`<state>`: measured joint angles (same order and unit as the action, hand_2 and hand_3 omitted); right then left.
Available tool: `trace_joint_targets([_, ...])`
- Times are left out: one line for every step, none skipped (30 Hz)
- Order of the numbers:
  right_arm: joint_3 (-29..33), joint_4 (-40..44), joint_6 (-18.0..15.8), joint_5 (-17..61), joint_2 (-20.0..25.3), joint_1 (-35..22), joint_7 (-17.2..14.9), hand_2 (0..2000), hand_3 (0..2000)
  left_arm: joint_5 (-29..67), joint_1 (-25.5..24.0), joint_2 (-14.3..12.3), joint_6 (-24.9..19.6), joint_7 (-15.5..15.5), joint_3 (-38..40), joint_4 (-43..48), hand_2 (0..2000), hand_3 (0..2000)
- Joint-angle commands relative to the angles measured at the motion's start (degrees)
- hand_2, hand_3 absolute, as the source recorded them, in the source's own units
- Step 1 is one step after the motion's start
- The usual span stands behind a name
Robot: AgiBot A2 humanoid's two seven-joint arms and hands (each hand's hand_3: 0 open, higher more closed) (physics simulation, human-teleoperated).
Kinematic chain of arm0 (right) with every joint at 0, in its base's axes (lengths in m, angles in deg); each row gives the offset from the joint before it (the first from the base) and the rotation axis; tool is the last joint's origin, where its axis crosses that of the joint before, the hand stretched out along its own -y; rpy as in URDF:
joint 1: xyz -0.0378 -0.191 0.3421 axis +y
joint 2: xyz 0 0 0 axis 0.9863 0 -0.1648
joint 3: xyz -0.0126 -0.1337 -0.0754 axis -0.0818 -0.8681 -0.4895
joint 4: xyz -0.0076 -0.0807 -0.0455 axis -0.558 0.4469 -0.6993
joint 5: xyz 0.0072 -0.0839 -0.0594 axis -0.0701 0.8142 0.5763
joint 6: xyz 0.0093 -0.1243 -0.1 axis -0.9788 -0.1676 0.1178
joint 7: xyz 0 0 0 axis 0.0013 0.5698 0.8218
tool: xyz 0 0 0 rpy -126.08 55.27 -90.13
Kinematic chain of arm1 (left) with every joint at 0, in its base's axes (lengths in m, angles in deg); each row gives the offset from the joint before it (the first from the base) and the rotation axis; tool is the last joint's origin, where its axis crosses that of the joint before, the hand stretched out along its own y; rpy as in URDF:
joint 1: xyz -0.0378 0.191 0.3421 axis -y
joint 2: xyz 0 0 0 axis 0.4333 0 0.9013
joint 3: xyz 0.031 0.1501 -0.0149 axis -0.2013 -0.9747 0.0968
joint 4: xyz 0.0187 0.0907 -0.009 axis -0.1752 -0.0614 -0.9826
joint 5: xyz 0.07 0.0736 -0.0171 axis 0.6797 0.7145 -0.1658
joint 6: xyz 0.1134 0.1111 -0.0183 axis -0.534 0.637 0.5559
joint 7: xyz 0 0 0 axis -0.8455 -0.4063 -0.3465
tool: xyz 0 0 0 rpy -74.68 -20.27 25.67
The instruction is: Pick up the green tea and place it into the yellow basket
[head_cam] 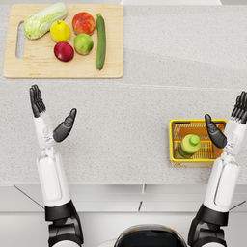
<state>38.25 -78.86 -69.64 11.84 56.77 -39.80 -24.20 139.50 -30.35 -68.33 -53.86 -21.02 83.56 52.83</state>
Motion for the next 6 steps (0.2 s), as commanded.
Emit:
trace_joint_targets([0.0,0.0,0.0,0.0,0.0,0.0,0.0,0,0,0.0,-0.1,0.0,0.0,0.0,0.1,0.0,0,0])
trace_joint_targets([0.1,0.0,0.0,0.0,0.0,0.0,0.0,0,0,0.0,-0.1,0.0,0.0,0.0,0.2,0.0,0,0])
trace_joint_targets([0.1,0.1,0.0,0.0,0.0,0.0,0.0,0,0,0.0,-0.1,0.0,0.0,0.0,0.3,0.0,0,0])
trace_joint_targets([0.1,0.1,0.0,0.0,0.0,0.0,0.0,0,0,0.0,-0.2,0.0,0.0,0.0,0.3,0.0,0,0])
trace_joint_targets([0.1,0.1,0.0,0.0,0.0,0.0,0.0,0,0,0.0,-0.2,0.0,0.0,0.0,0.3,0.0,0,0])
trace_joint_targets([0.1,0.1,0.0,0.0,0.0,0.0,0.0,0,0,0.0,-0.2,0.0,0.0,0.0,0.4,-0.1,0,0])
